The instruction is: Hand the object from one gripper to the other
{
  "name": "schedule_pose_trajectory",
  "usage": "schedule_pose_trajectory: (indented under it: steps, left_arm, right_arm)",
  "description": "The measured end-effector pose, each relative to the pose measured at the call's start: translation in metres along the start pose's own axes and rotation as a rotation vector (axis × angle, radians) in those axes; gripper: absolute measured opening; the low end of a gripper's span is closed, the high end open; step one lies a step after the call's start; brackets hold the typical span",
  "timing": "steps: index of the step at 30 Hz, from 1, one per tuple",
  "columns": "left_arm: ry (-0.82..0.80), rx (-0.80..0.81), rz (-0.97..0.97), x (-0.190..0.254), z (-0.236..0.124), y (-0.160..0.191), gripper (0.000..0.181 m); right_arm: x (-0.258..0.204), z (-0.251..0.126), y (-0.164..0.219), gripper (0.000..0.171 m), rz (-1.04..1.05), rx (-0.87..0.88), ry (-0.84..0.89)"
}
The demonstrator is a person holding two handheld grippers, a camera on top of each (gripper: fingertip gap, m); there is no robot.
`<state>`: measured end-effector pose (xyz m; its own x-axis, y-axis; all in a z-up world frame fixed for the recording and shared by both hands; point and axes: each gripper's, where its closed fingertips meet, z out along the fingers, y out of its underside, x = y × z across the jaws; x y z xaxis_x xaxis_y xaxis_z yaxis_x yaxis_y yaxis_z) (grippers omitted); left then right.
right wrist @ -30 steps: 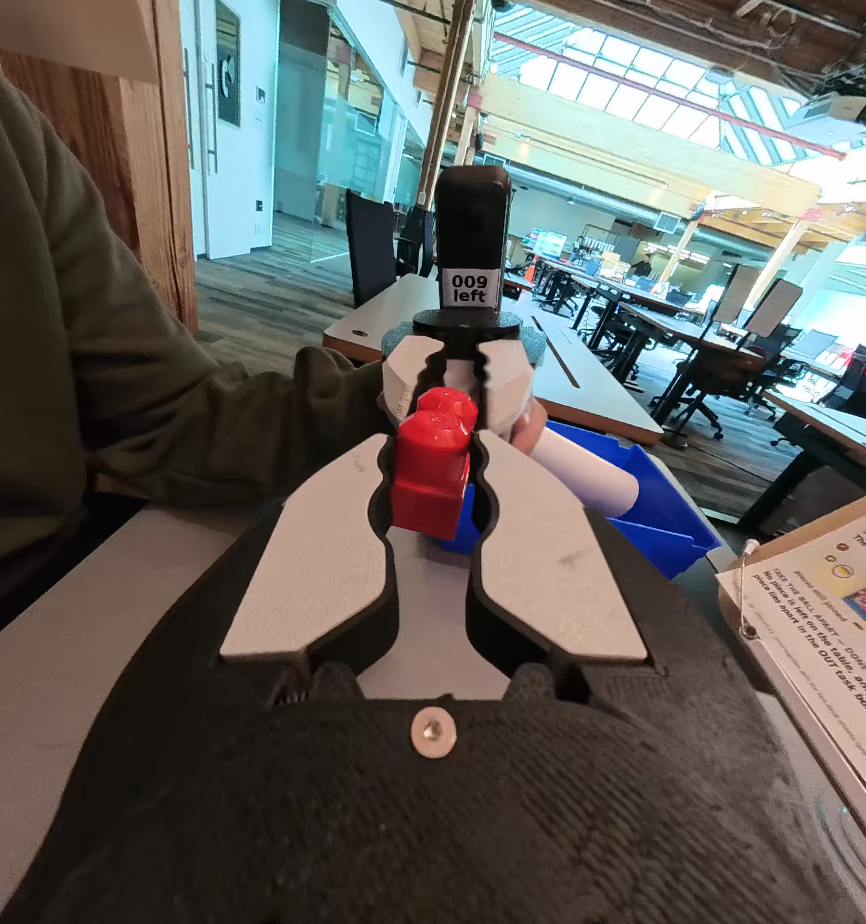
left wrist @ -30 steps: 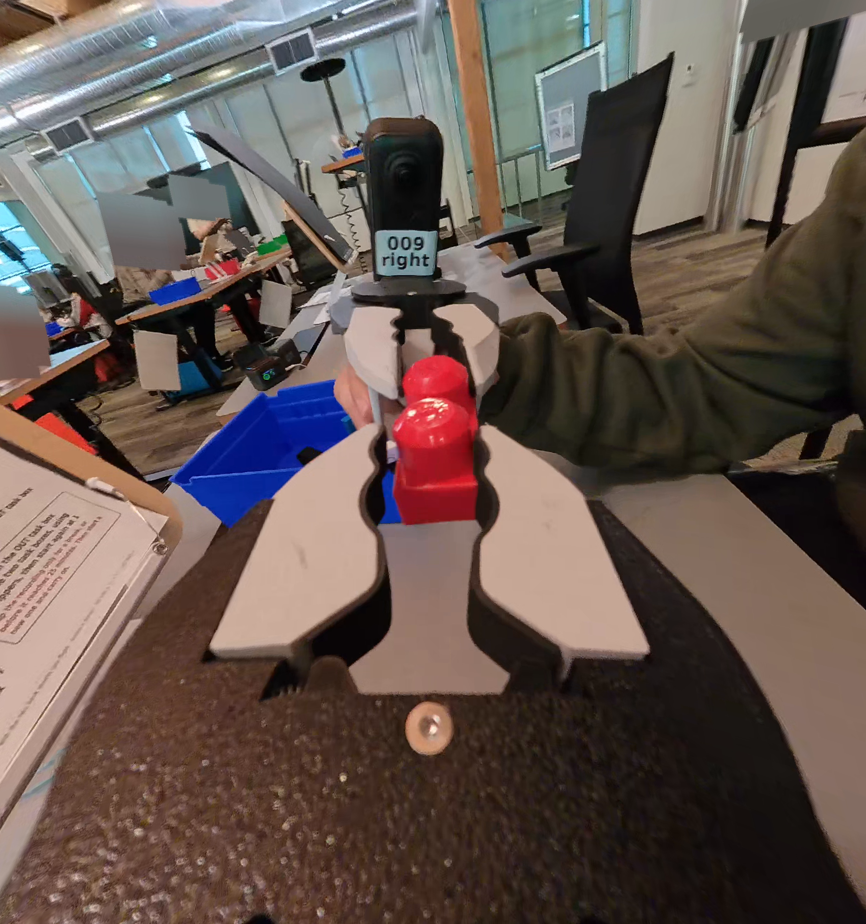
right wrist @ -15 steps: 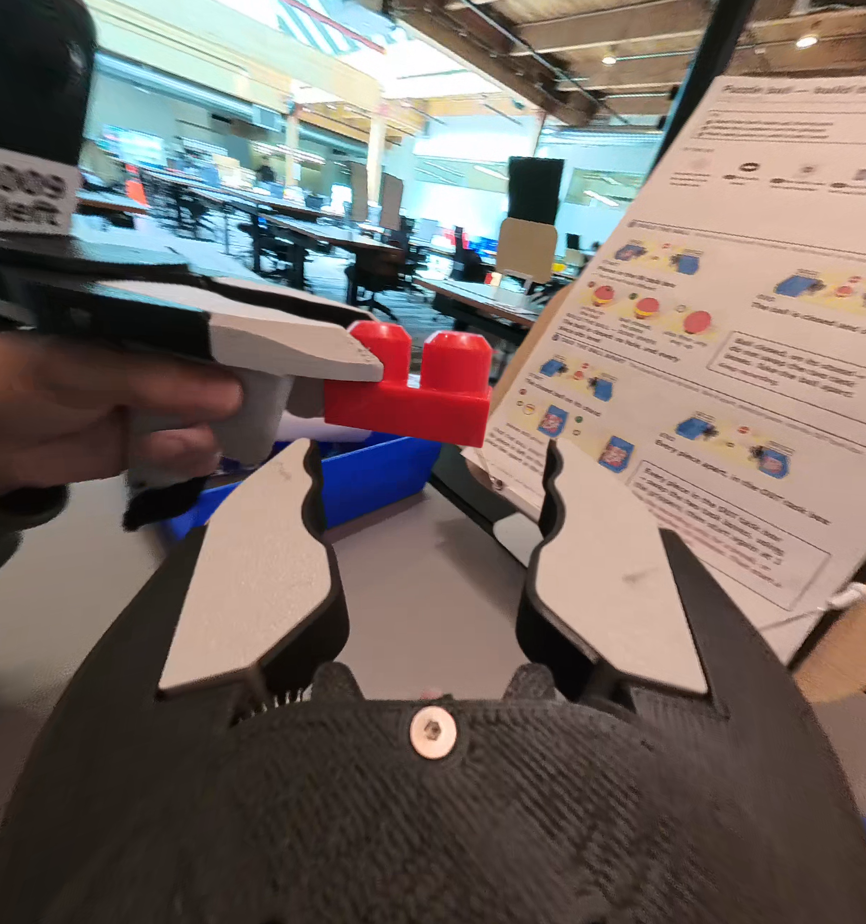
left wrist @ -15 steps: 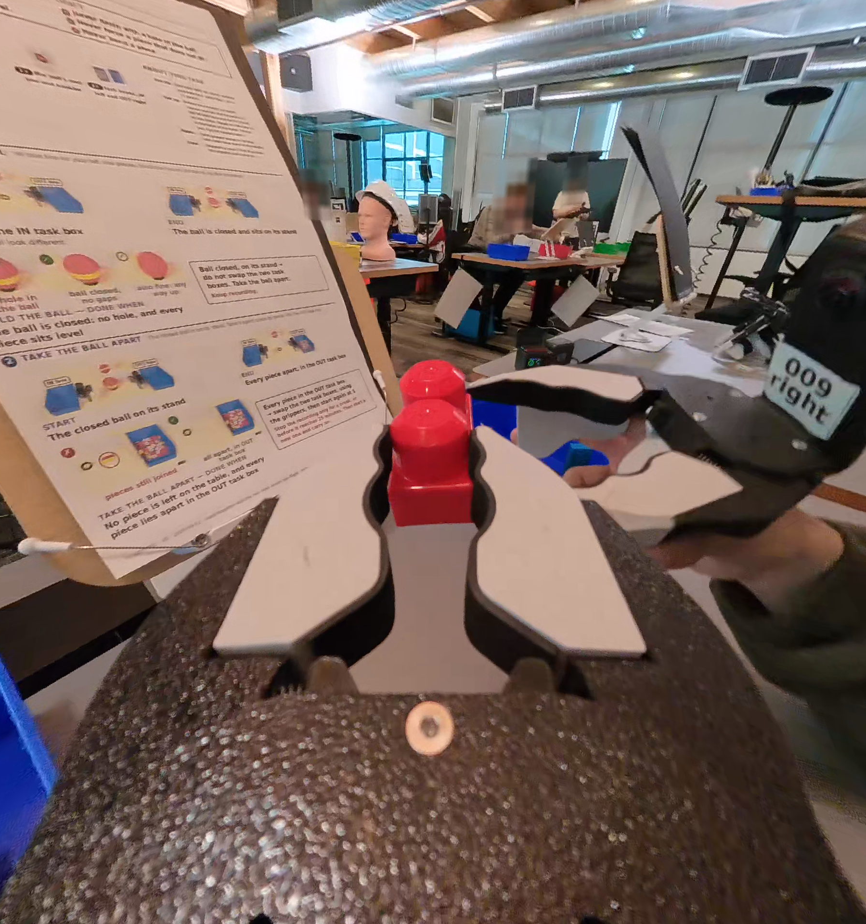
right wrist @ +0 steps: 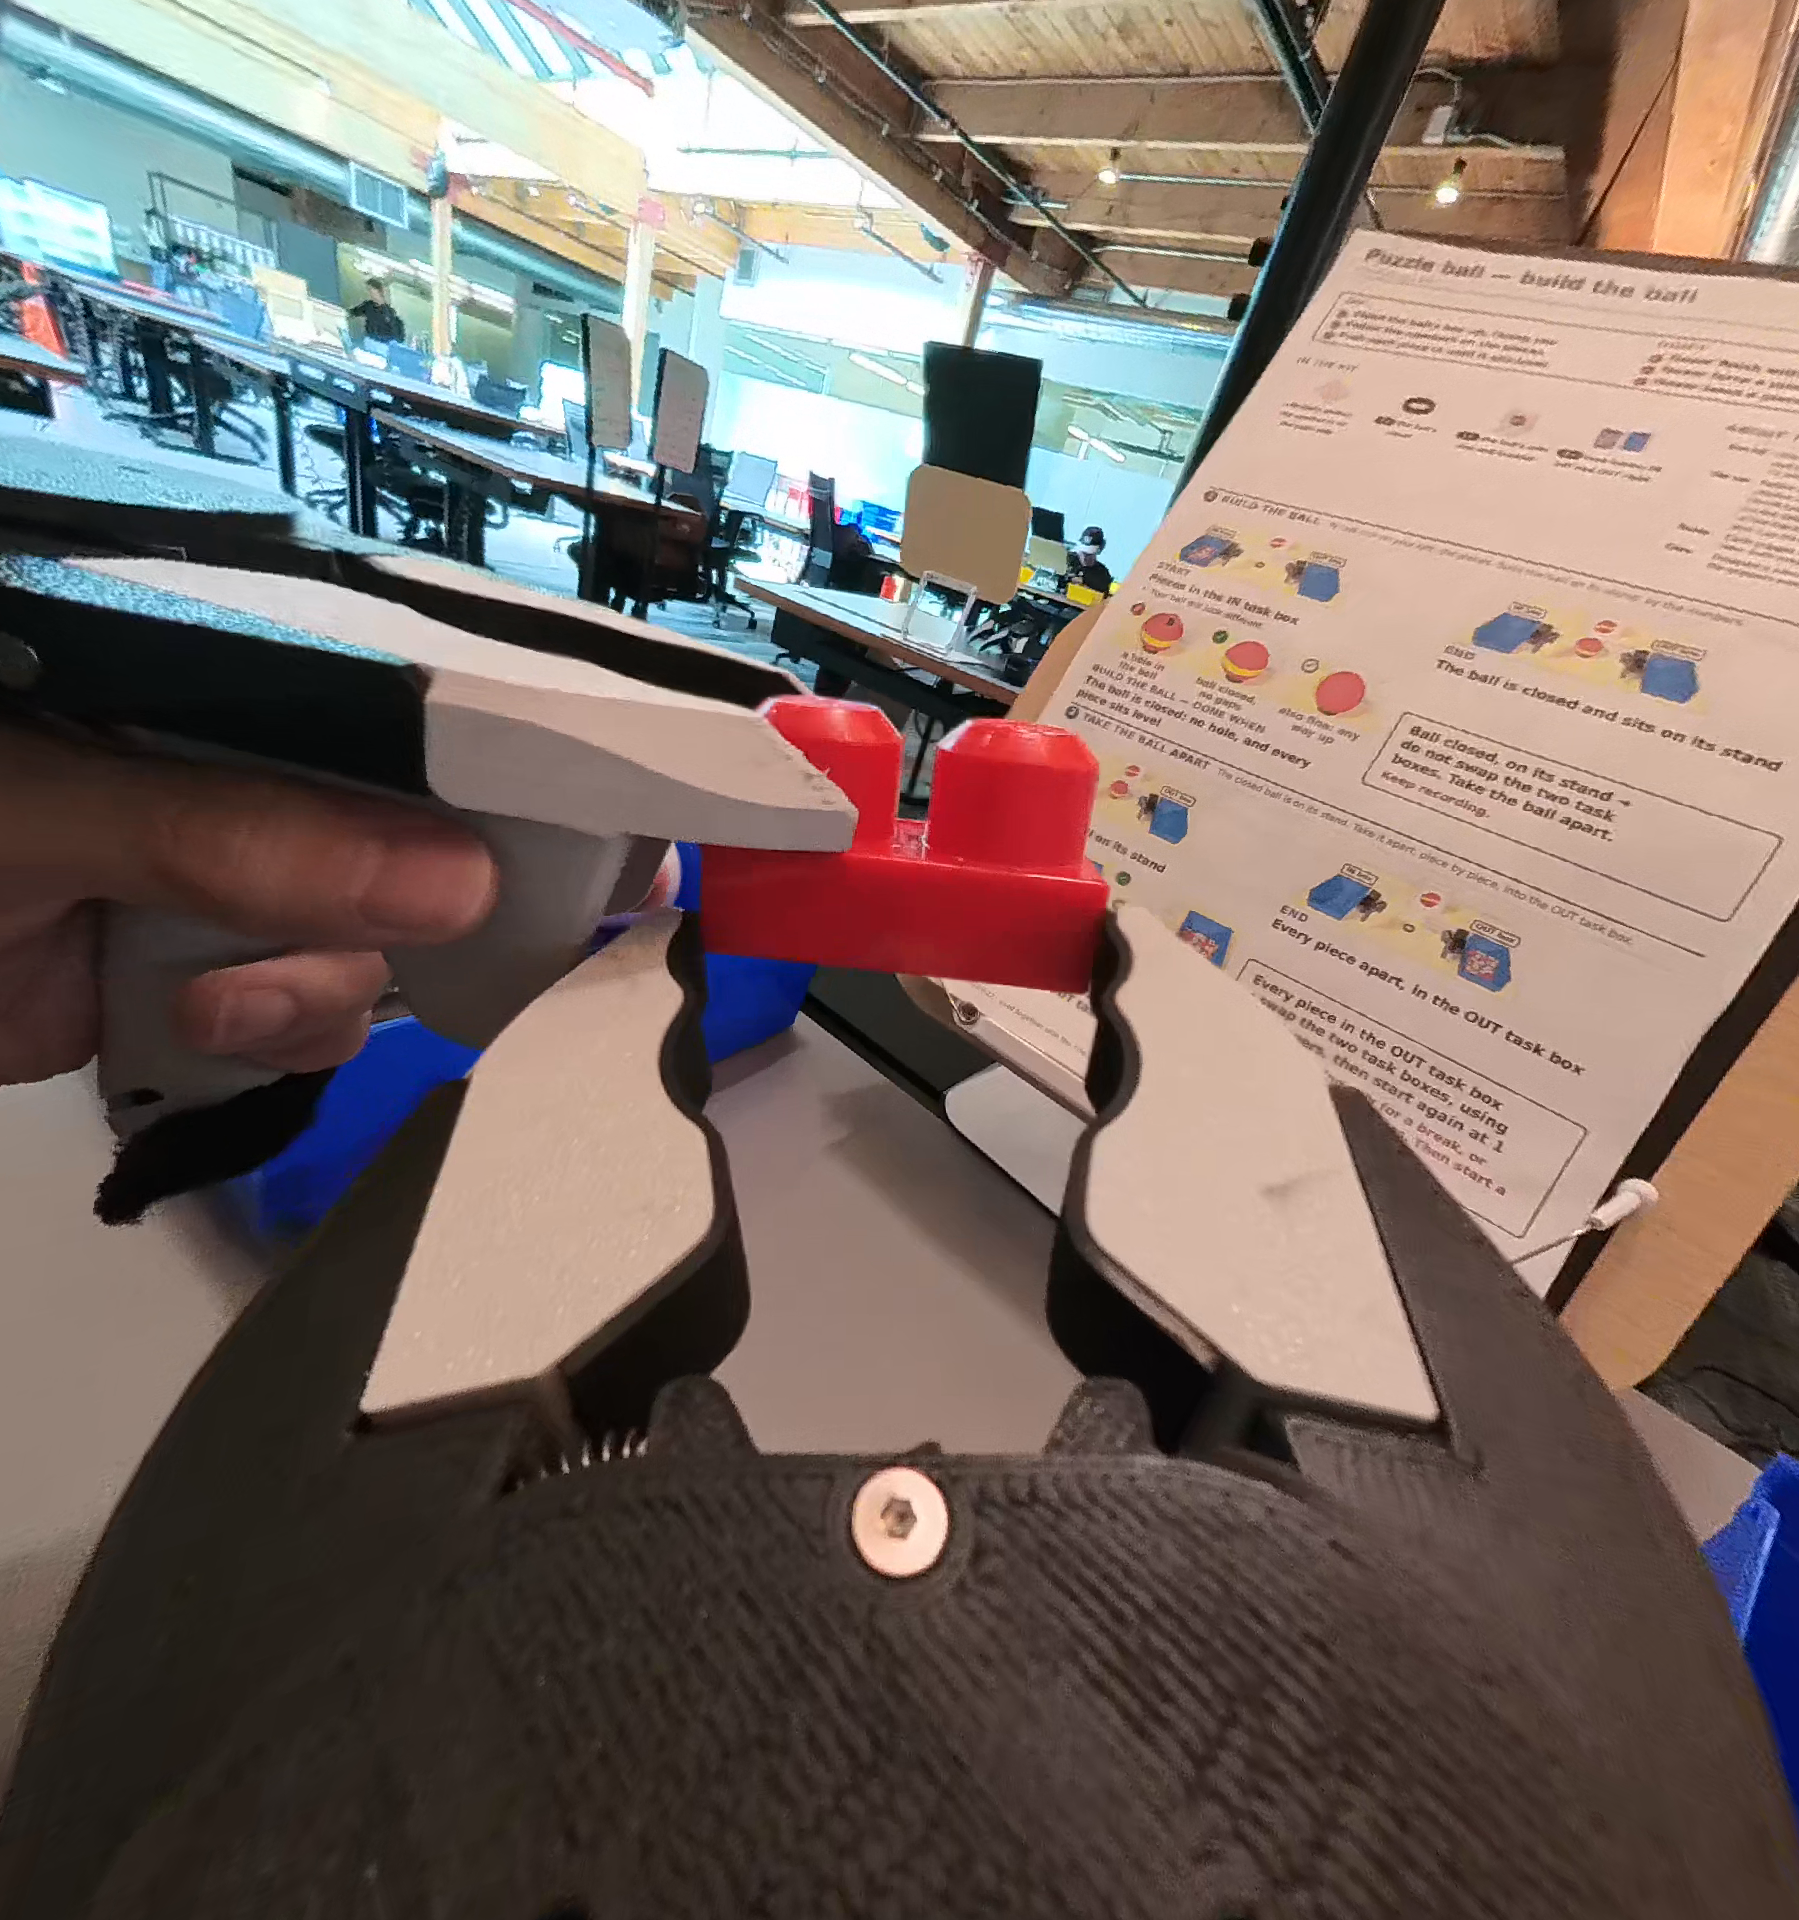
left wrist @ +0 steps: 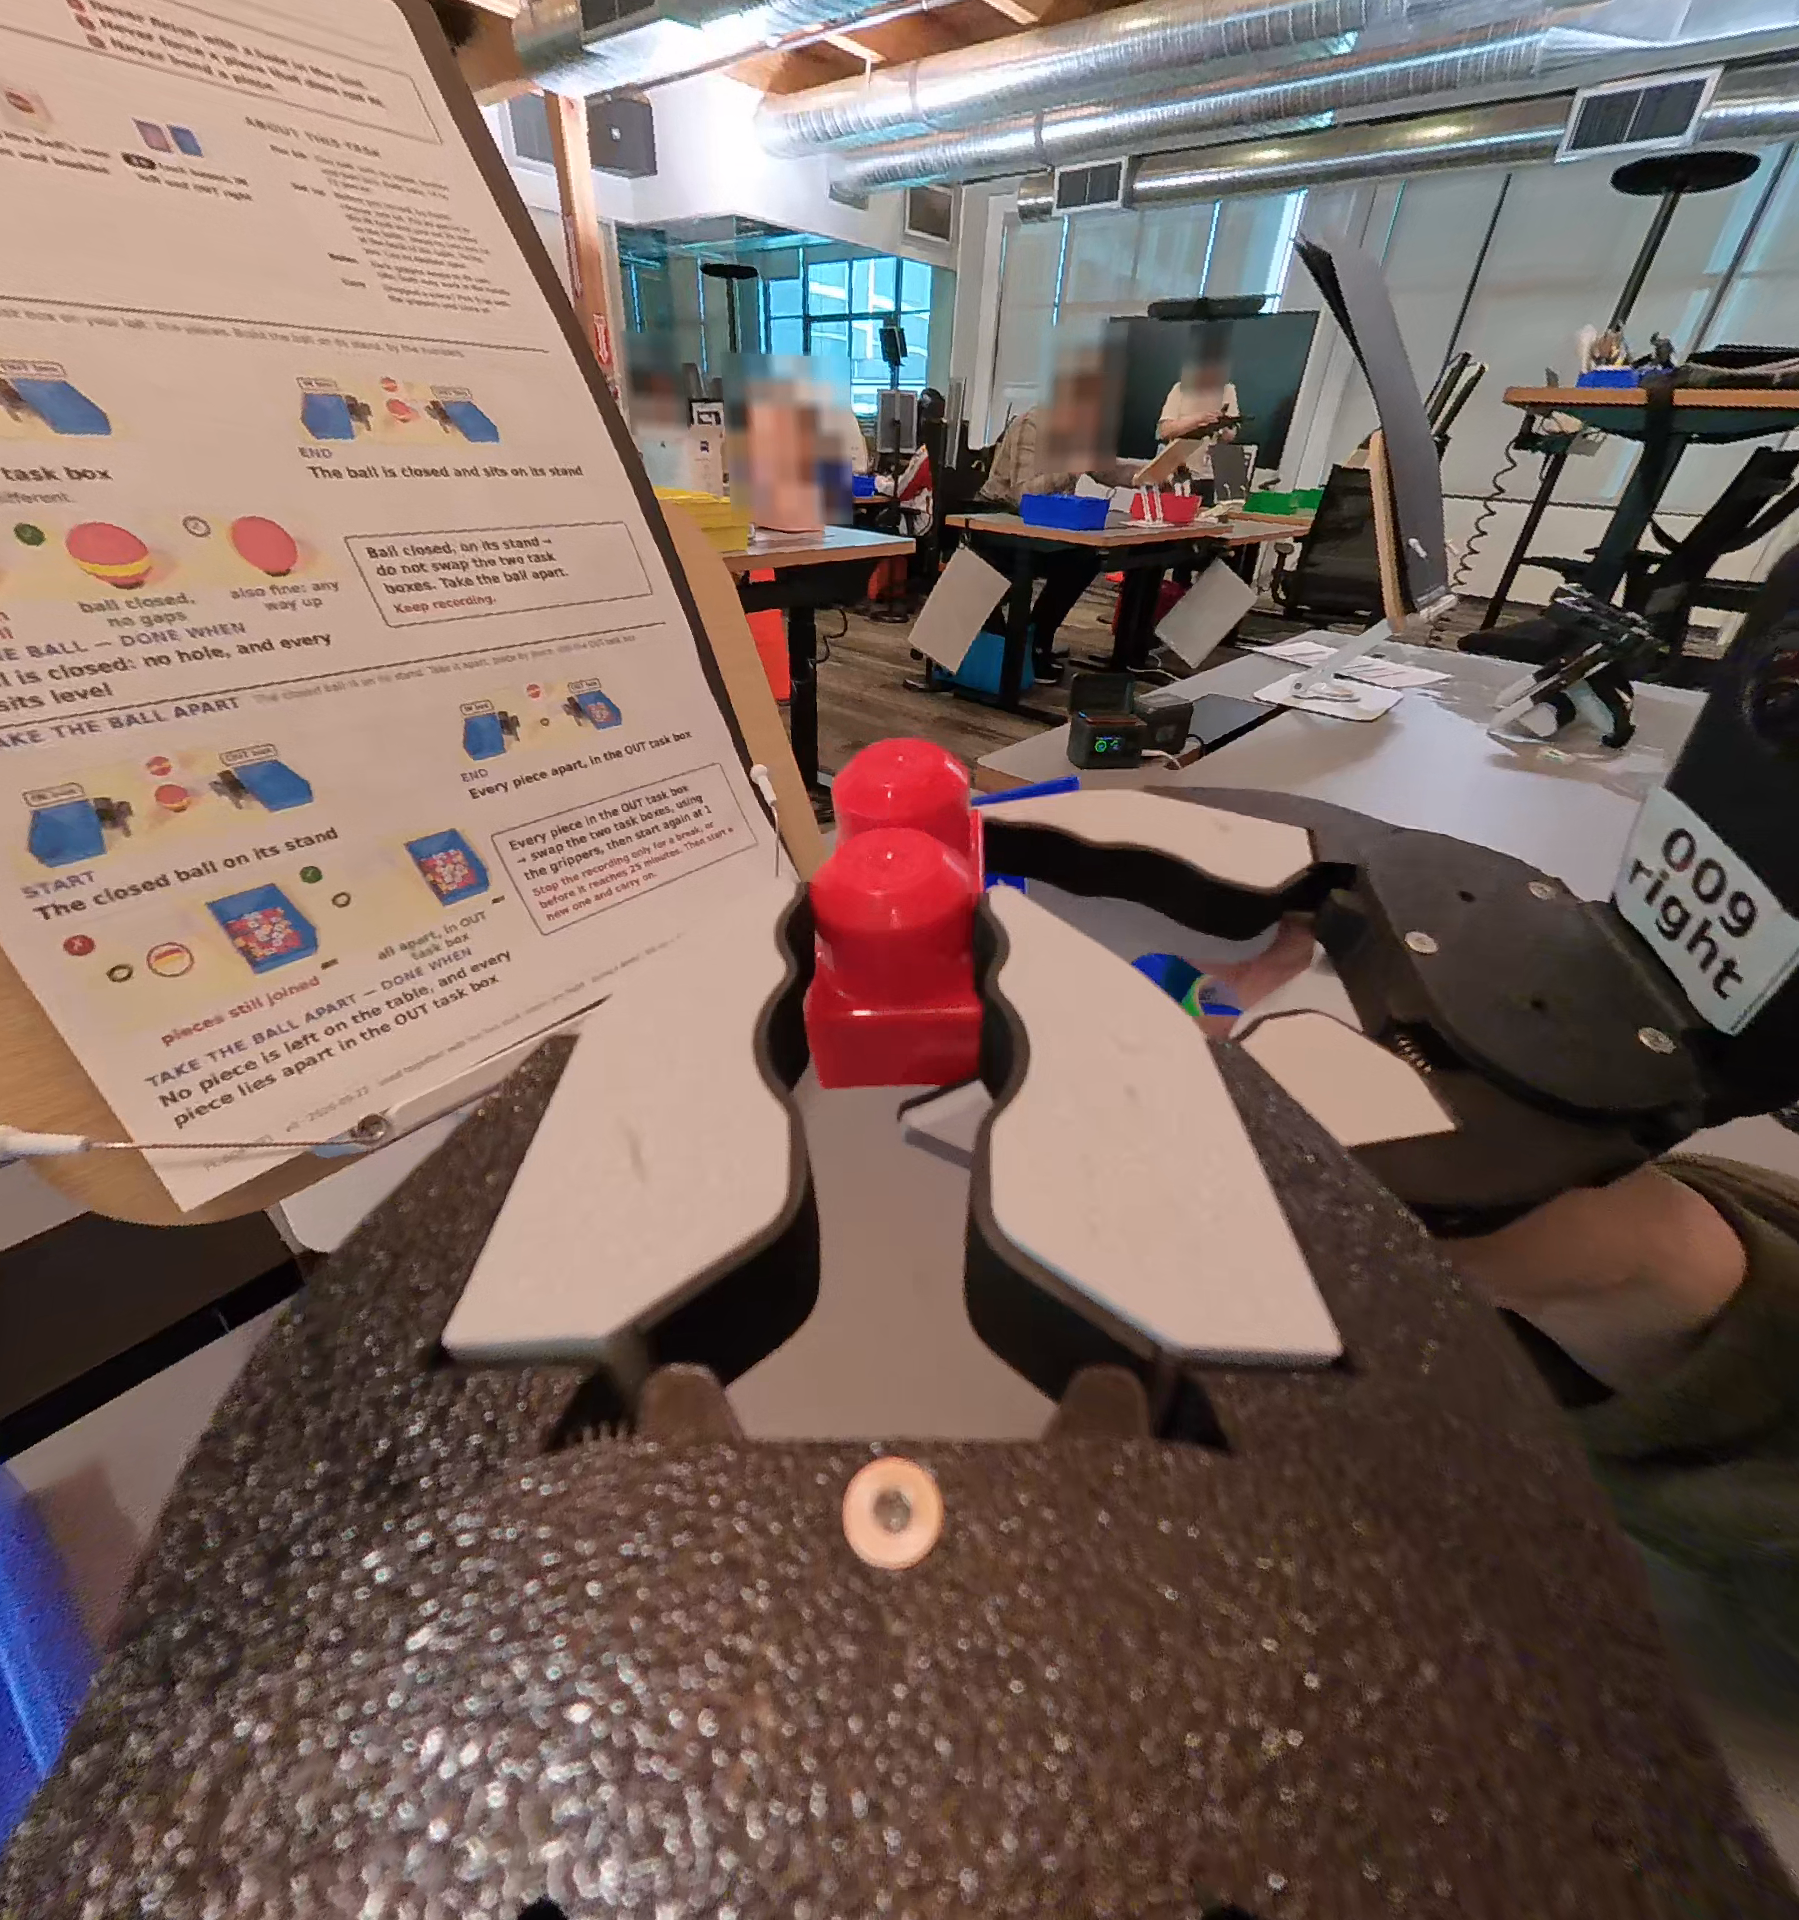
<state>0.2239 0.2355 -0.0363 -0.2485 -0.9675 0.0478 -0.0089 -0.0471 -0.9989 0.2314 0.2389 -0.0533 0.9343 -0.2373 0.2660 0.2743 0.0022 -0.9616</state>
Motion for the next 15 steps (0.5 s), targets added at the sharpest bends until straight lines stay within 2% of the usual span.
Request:
schedule_pose_trajectory:
  steps: [5, 8, 13, 15]
  left_arm:
    - [0.019, 0.025, 0.018, 0.003, -0.001, -0.003, 0.028]
    - [0.118, 0.043, 0.058, 0.014, -0.007, -0.009, 0.031]
    - [0.437, 0.090, 0.002, 0.041, -0.033, -0.021, 0.055]
    - [0.569, 0.101, -0.038, 0.052, -0.045, -0.023, 0.063]
  right_arm:
    - [-0.001, -0.002, -0.002, 0.071, 0.053, 0.017, -0.087]
    - [-0.006, -0.007, -0.010, 0.071, 0.070, 0.071, -0.201]
    - [-0.046, -0.041, -0.018, 0.071, 0.111, 0.142, -0.666]
    - [-0.052, -0.052, -0.019, 0.075, 0.146, 0.154, -0.774]
